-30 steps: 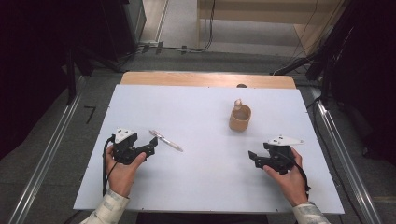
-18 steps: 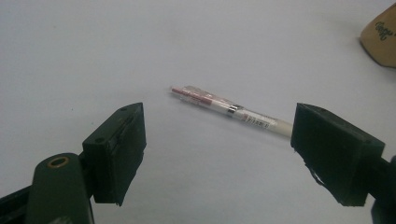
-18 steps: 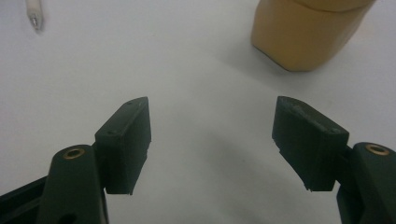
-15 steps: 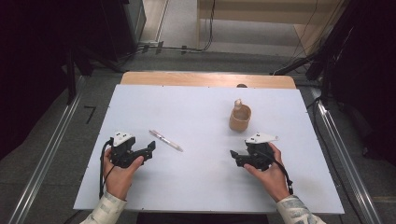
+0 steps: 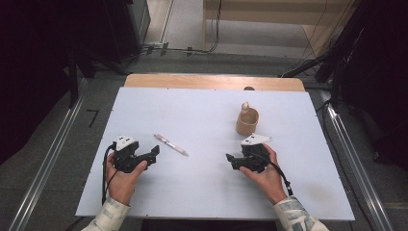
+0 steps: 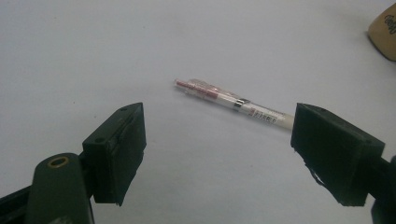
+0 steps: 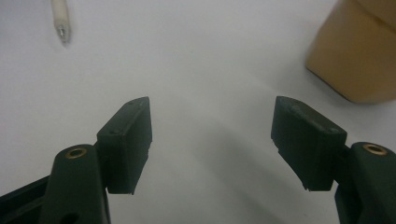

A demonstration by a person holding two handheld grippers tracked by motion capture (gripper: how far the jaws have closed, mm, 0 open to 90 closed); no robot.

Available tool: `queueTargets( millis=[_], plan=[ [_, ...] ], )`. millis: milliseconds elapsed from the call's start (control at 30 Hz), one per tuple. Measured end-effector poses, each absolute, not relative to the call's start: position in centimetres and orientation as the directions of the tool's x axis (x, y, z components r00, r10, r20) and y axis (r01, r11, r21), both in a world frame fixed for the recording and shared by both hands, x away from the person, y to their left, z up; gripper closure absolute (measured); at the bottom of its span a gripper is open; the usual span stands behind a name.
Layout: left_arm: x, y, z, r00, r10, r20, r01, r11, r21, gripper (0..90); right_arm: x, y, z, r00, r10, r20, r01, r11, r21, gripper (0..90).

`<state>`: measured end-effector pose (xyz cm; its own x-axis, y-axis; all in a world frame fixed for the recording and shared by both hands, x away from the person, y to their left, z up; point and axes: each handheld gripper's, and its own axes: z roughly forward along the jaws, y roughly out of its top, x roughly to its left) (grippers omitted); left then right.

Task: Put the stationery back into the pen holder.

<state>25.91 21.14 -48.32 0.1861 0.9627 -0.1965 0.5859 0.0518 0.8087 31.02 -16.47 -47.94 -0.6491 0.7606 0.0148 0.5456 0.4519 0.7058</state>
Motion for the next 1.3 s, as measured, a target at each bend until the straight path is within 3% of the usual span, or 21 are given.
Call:
queueTargets(
  millis=[1300],
  plan=[
    [26.0, 21.8, -48.5, 0.177, 0.965, -0.196, 0.587, 0.056, 0.807, 18.8, 32.1, -5.4, -50.0, -0.776, 0.63, 0.004, 0.462, 0.565, 0.683, 36.1]
  ],
)
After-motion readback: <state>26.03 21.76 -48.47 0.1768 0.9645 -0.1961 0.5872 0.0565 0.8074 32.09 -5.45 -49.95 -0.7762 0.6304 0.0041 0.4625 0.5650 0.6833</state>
